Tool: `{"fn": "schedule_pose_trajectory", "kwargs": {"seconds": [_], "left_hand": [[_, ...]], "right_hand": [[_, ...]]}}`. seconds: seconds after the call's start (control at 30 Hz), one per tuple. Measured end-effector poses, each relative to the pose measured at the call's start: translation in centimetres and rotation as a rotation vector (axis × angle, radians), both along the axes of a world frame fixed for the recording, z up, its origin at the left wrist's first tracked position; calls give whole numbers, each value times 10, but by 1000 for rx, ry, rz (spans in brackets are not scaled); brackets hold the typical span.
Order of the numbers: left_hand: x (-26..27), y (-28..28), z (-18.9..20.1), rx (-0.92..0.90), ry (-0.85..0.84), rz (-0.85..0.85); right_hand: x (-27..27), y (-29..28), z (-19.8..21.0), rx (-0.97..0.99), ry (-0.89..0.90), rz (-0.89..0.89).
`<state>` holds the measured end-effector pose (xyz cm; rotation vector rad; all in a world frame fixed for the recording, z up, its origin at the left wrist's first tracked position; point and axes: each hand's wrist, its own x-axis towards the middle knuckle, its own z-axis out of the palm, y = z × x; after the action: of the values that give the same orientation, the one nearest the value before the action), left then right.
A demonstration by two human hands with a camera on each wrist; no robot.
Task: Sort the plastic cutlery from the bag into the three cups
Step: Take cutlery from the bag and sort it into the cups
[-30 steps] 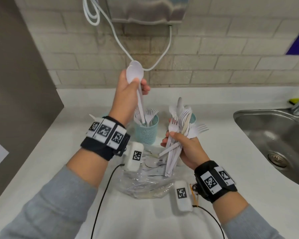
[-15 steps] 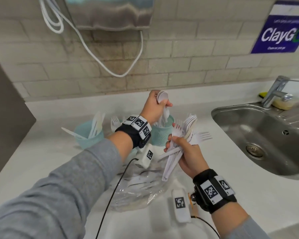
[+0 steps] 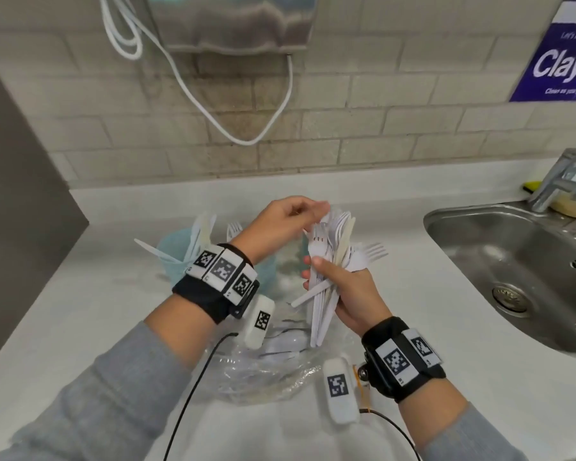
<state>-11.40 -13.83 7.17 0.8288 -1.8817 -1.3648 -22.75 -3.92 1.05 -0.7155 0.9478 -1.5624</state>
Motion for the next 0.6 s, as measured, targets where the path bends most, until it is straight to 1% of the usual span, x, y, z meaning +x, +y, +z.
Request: {"fn": "schedule_pose_trajectory", "kwargs": {"seconds": [0.07, 0.2, 0.23, 0.33, 0.37, 0.4, 0.43, 0.5, 0.57, 0.6], "left_hand": [[10, 8, -8, -48, -14, 0], [24, 9, -13, -74, 101, 183], [29, 10, -9, -71, 156, 223], [49, 9, 8, -36, 403, 362], [56, 7, 12, -34, 450, 415], [61, 6, 15, -33, 456, 458], [66, 5, 13, -27, 415, 485], [69, 8, 4, 21, 249, 455], [68, 18, -9, 114, 89, 339], [68, 24, -14, 165, 48, 277]], "right_hand": [[6, -5, 2, -10, -5, 19], [15, -13, 5, -5, -26, 62], [16, -15, 5, -8, -31, 67], [18, -20, 7, -12, -13, 64], [20, -21, 7, -7, -4, 64], [22, -22, 7, -7, 3, 72], [24, -23, 8, -10, 12, 85], [30, -26, 11, -31, 36, 125], [38, -29, 14, -70, 53, 168], [42, -30, 15, -94, 55, 187]]}}
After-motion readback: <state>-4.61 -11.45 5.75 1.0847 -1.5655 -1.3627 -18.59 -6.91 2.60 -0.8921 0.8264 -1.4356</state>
